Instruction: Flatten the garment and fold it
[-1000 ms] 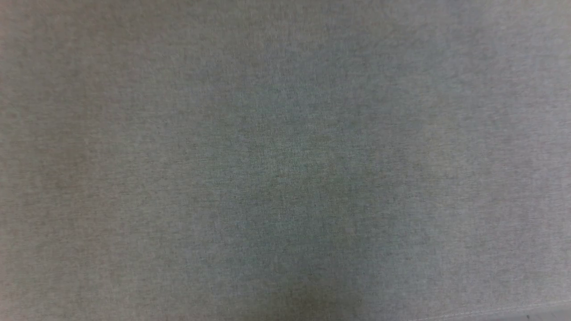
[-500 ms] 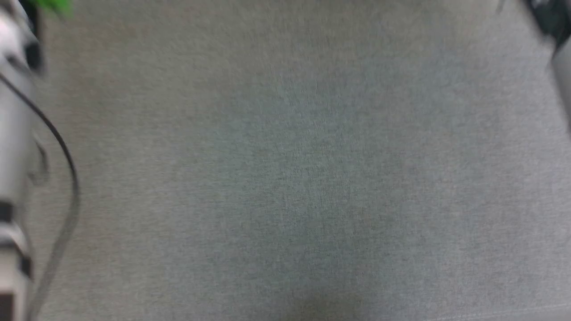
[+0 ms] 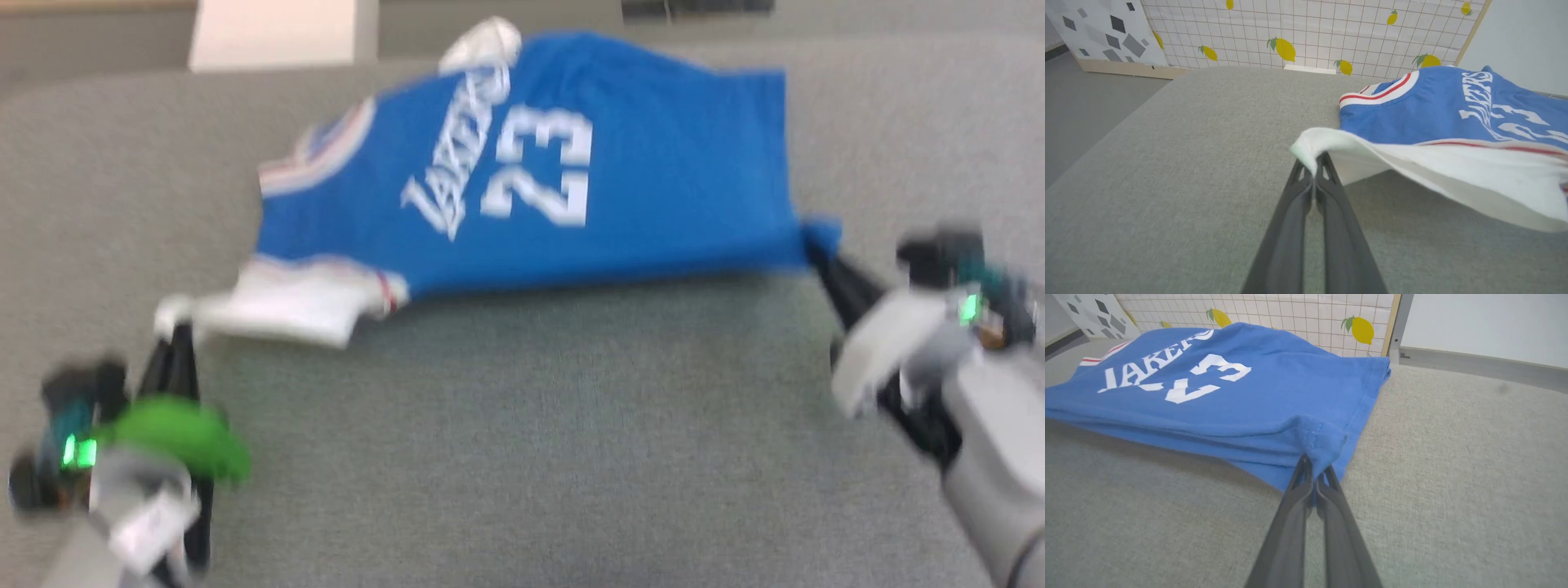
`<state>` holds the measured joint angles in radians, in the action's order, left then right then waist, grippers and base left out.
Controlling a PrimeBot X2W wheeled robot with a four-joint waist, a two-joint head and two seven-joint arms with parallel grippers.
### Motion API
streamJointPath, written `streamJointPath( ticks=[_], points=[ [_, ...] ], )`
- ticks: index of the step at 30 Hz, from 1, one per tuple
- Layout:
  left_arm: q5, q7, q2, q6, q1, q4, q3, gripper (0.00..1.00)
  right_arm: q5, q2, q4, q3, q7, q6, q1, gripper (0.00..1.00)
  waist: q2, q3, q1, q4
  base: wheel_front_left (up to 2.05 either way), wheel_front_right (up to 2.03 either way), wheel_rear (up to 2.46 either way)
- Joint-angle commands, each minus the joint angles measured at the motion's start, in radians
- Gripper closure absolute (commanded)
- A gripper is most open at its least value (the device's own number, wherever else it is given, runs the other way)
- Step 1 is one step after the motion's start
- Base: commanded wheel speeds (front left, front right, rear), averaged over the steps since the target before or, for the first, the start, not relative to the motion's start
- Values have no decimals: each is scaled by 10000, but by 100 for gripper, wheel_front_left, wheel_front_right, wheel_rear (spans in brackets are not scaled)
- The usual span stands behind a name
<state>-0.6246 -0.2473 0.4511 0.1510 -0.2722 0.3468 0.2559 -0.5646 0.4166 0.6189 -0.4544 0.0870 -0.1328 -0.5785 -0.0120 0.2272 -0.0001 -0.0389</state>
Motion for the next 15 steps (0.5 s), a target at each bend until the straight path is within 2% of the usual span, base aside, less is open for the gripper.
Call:
streamJointPath(
  ticks=[1,9,15],
  points=[
    [-260,127,228,368,797,-461,-229,100,-60,111,-308,298,-110,21,715,100,120,-1128,1,209,0,0,0],
    [-614,1364,607,1712,4281,-3192,-360,100,524,-211,-2580,2271,-1103,21,4459,100,120,-1938,1,270,0,0,0],
    [-899,2267,771,2285,5897,-4315,-237,100,1203,-968,-4385,3660,-2112,21,6955,100,120,-2385,1,408,0,0,0]
  ],
)
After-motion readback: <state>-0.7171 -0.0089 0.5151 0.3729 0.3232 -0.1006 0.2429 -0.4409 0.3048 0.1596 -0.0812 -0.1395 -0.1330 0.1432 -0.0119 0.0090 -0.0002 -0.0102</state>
